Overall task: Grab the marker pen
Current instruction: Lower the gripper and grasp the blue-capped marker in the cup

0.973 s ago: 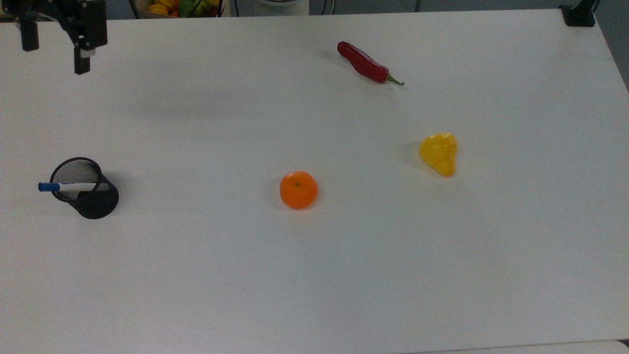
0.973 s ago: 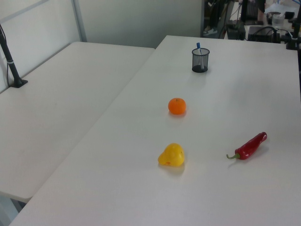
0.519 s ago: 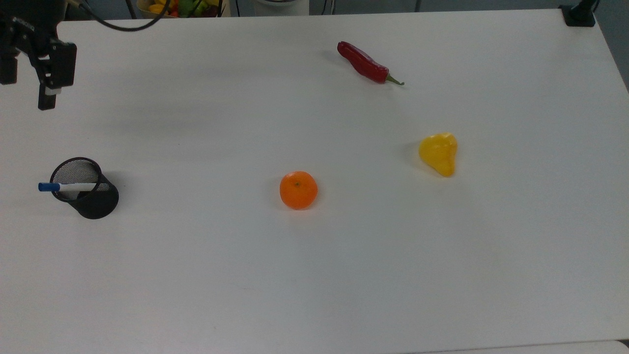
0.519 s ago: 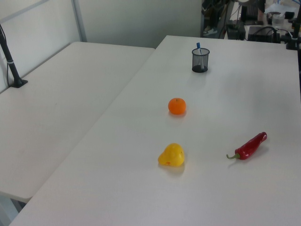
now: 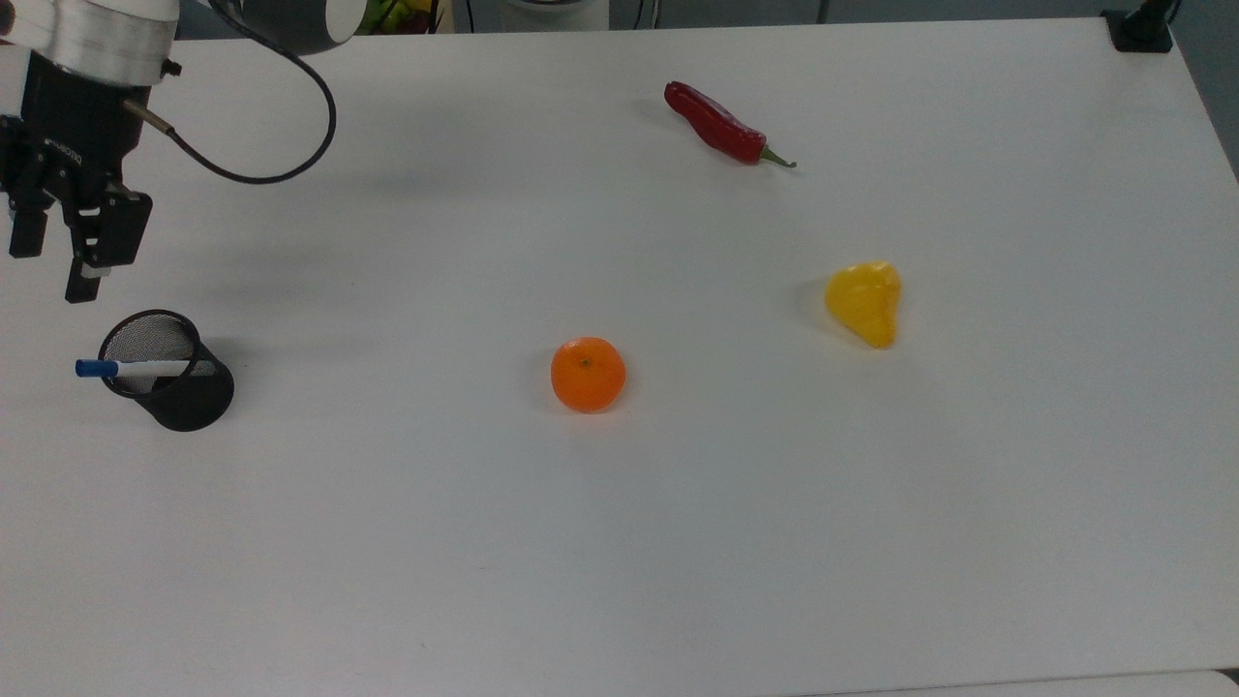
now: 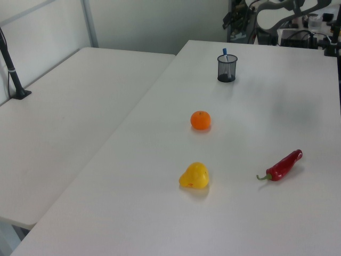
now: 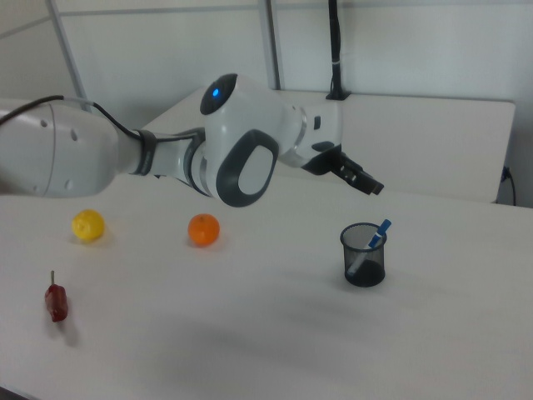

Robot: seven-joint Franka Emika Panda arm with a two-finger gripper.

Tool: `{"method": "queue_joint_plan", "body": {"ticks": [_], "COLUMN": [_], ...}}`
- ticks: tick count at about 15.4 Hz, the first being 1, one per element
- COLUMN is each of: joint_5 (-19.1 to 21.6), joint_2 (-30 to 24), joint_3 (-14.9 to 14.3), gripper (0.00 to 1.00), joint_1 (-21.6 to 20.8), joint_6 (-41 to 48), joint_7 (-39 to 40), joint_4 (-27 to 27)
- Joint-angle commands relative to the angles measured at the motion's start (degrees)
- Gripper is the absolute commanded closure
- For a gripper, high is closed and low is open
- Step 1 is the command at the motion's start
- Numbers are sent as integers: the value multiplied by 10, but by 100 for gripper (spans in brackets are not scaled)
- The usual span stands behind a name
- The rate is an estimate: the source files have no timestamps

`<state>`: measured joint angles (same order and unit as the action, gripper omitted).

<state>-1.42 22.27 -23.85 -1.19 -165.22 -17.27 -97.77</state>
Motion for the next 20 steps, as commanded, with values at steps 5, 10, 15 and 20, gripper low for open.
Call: {"method": "queue_joint_plan", "body": {"ticks": [5,10,15,20], "joint_5": [-1,-1,1,17], "joint_2": [63,94,115,143], "joint_3": [-4,-2,0,1], "gripper": [27,27,27,29], "joint_1": [7,11,18,23], "joint_6": [-66,-104,-130,-157], "joint_7": [-13,-13,-13,-13], "joint_4": [-3,0,1,17]}}
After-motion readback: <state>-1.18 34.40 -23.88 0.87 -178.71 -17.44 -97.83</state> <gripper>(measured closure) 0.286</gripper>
